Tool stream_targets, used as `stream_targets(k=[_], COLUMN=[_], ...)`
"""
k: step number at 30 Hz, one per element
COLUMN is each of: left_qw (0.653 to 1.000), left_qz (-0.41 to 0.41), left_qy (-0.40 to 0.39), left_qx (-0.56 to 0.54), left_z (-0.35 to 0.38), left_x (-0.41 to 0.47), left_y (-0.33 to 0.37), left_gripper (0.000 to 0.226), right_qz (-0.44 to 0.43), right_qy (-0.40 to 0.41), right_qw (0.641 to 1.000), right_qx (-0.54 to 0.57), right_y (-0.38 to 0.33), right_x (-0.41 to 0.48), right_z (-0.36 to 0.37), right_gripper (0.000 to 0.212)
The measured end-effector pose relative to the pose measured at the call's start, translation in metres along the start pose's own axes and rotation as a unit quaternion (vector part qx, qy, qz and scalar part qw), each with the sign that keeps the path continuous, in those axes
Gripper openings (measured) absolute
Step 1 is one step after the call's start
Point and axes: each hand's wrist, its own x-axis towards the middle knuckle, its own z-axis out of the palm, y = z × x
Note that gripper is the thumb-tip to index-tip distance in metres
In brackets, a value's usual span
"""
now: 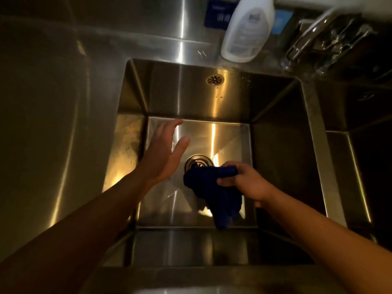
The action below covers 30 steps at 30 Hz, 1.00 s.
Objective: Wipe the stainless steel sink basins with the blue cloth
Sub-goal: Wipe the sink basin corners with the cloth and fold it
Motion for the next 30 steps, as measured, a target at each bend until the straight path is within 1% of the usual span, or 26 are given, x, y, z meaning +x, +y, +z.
stream_targets(k=[2,4,5,6,7,8,9,11,12,13,14,15,16,17,20,22,23,24,25,26,27,28,29,30], left_qw=[0.999,0.997,0.996,0.994,0.991,0.987,0.984,0.971,0.960,0.949,0.940,0.934,0.930,0.926,0.919,0.914,0.910,0.905,0.902,0.899,0.896,0.893,0.889,0.888], left_qz=[-0.029,-0.062,-0.072,-0.076,-0.080,-0.083,-0.085,-0.088,-0.091,-0.097,-0.106,-0.115,-0.120,-0.125,-0.140,-0.147,-0.147,-0.145,-0.144,-0.144,-0.146,-0.147,-0.146,-0.142], left_qy=[-0.001,-0.014,-0.019,-0.023,-0.028,-0.034,-0.043,-0.076,-0.101,-0.127,-0.152,-0.172,-0.185,-0.195,-0.215,-0.221,-0.223,-0.225,-0.226,-0.227,-0.228,-0.231,-0.235,-0.238], left_qx=[0.015,0.032,0.053,0.081,0.108,0.130,0.152,0.210,0.244,0.271,0.287,0.293,0.296,0.298,0.300,0.308,0.318,0.330,0.340,0.346,0.352,0.358,0.364,0.368], left_z=[0.017,0.030,0.035,0.039,0.042,0.044,0.047,0.055,0.059,0.064,0.068,0.071,0.075,0.079,0.083,0.082,0.081,0.080,0.080,0.080,0.080,0.081,0.083,0.085], left_x=[0.002,0.004,0.006,0.008,0.010,0.012,0.013,0.012,0.009,0.008,0.004,0.000,-0.003,-0.005,-0.009,-0.009,-0.009,-0.008,-0.007,-0.006,-0.006,-0.005,-0.005,-0.005], left_y=[-0.017,-0.035,-0.045,-0.054,-0.064,-0.072,-0.080,-0.095,-0.101,-0.108,-0.114,-0.119,-0.124,-0.130,-0.140,-0.144,-0.146,-0.148,-0.149,-0.150,-0.151,-0.152,-0.153,-0.155], left_gripper=[0.044,0.046,0.047,0.048,0.050,0.053,0.057,0.066,0.071,0.075,0.078,0.080,0.081,0.082,0.082,0.082,0.082,0.083,0.083,0.084,0.084,0.085,0.086,0.087], right_qz=[0.060,0.104,0.113,0.107,0.092,0.071,0.048,-0.019,-0.063,-0.102,-0.114,-0.098,-0.061,-0.037,-0.029,0.006,0.029,0.036,0.018,0.028,0.014,-0.011,0.017,0.060], right_qy=[-0.045,-0.061,-0.059,-0.050,-0.035,-0.010,0.025,0.098,0.100,0.078,0.033,-0.016,-0.059,-0.081,-0.094,-0.086,-0.076,-0.048,0.001,0.022,0.035,0.050,0.040,0.022], right_qw=[0.997,0.993,0.991,0.988,0.977,0.954,0.919,0.824,0.780,0.756,0.746,0.744,0.742,0.738,0.721,0.716,0.716,0.716,0.719,0.734,0.740,0.737,0.746,0.766], right_qx=[0.023,-0.003,-0.037,-0.100,-0.190,-0.291,-0.391,-0.558,-0.614,-0.641,-0.655,-0.660,-0.665,-0.669,-0.686,-0.693,-0.693,-0.696,-0.695,-0.678,-0.672,-0.674,-0.664,-0.640], right_y=[0.029,0.054,0.065,0.076,0.085,0.095,0.105,0.127,0.139,0.150,0.161,0.173,0.185,0.196,0.206,0.206,0.206,0.203,0.198,0.195,0.194,0.197,0.196,0.202], right_x=[0.022,0.046,0.057,0.069,0.081,0.090,0.097,0.098,0.096,0.094,0.091,0.089,0.090,0.091,0.089,0.081,0.073,0.065,0.057,0.052,0.049,0.049,0.054,0.065], right_z=[-0.006,-0.007,-0.007,-0.007,-0.007,-0.006,-0.004,0.004,0.010,0.015,0.018,0.017,0.014,0.010,-0.004,-0.020,-0.029,-0.038,-0.045,-0.048,-0.047,-0.047,-0.045,-0.043], right_gripper=[0.024,0.026,0.025,0.026,0.028,0.034,0.044,0.063,0.066,0.068,0.073,0.082,0.091,0.095,0.094,0.093,0.097,0.108,0.124,0.133,0.126,0.107,0.096,0.097])
